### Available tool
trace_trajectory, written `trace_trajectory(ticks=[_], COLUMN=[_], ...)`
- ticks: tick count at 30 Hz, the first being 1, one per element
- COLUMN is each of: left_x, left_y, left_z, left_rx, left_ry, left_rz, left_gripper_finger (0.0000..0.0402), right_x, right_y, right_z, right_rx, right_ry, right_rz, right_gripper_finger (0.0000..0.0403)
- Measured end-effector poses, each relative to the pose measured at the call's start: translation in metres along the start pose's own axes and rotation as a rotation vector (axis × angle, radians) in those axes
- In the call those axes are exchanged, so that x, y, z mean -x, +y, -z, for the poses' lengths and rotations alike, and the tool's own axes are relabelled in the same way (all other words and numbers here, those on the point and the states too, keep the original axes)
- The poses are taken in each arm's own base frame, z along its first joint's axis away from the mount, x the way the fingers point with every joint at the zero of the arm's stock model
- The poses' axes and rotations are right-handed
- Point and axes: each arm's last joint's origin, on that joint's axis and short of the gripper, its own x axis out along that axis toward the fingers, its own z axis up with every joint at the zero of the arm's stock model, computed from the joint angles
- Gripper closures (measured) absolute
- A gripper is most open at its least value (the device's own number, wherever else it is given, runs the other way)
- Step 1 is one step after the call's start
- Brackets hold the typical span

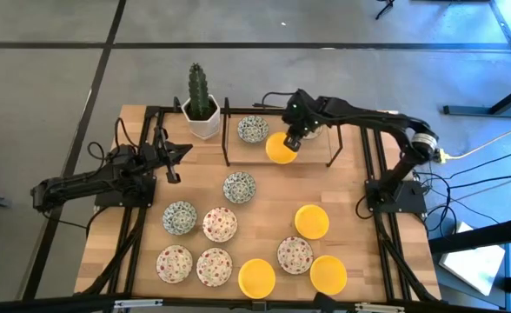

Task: Pick & Place Mini bowls
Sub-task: Put the yellow bowl on the shelf

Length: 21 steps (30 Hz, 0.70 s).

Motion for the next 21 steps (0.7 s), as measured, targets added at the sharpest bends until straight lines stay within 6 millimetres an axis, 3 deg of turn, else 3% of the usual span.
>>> trace_trajectory(ticks=[21], left_x=[0.0], left_y=[0.0], left_z=[-0.0004], left_rx=[0.0], left_ry=[-0.005], left_rz=[0.0], left_gripper_finger=[0.0394], right_x=[-0.0072], right_y=[-0.0038], right_z=[0.0007], right_rx=[-0.013], right_ry=[0.004], right_rz=[0.016], right_gripper_finger=[0.039])
